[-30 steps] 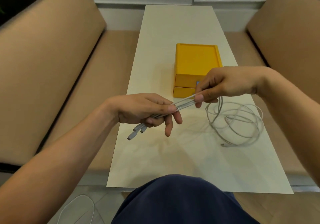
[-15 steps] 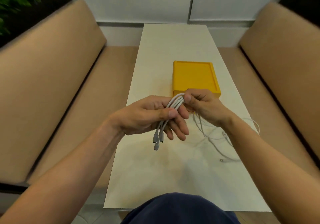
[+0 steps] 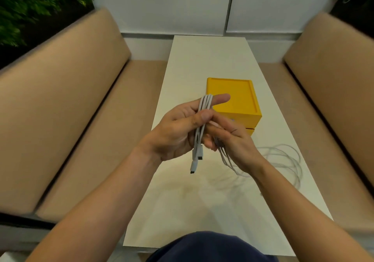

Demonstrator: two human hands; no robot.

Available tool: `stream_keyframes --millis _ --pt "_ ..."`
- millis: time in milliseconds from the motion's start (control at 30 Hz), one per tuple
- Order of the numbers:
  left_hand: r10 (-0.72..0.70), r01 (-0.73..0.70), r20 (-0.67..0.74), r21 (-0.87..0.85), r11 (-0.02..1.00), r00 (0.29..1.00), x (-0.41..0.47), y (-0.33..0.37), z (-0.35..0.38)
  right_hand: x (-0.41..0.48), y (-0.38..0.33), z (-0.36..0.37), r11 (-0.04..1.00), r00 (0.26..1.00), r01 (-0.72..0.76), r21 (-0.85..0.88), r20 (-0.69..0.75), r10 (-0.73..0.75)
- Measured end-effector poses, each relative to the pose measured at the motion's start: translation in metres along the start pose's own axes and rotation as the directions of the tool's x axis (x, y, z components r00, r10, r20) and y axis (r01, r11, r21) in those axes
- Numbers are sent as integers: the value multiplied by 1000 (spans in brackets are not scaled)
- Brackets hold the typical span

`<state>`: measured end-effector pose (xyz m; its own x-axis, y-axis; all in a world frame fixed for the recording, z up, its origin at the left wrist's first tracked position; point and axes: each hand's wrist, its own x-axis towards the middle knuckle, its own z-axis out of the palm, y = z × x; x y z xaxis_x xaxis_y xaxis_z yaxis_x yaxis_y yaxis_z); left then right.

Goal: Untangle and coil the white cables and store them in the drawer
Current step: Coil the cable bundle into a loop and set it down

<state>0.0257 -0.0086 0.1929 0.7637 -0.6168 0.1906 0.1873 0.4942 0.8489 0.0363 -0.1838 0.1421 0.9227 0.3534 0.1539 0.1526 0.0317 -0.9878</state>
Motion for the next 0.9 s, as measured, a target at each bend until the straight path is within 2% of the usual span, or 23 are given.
stream_keyframes --millis 133,200,300,433,567,733,900 --pt "17 -17 4 -14 1000 1000 1 1 -2 -2 -9 7 996 1000 -23 -90 -16 21" --pt "65 -66 -47 -3 998 997 4 2 -5 -4 -8 11 986 998 -51 -157 -54 43" --pt "127 -129 -159 2 992 979 9 6 -11 -6 -7 15 966 995 -95 -239 -33 90" --pt "180 -167 -272 71 983 945 10 6 -18 -9 -10 15 963 992 -128 -236 -27 125" --pt "203 -175 -299 119 977 932 11 1 -18 -10 -10 17 970 982 -191 -149 -22 190" --pt "203 -158 -296 170 973 933 10 4 -17 -9 -16 15 943 978 -190 -273 -132 159" --pt "266 -189 -371 233 954 890 12 4 -23 -19 -29 14 924 971 -229 -305 -5 239"
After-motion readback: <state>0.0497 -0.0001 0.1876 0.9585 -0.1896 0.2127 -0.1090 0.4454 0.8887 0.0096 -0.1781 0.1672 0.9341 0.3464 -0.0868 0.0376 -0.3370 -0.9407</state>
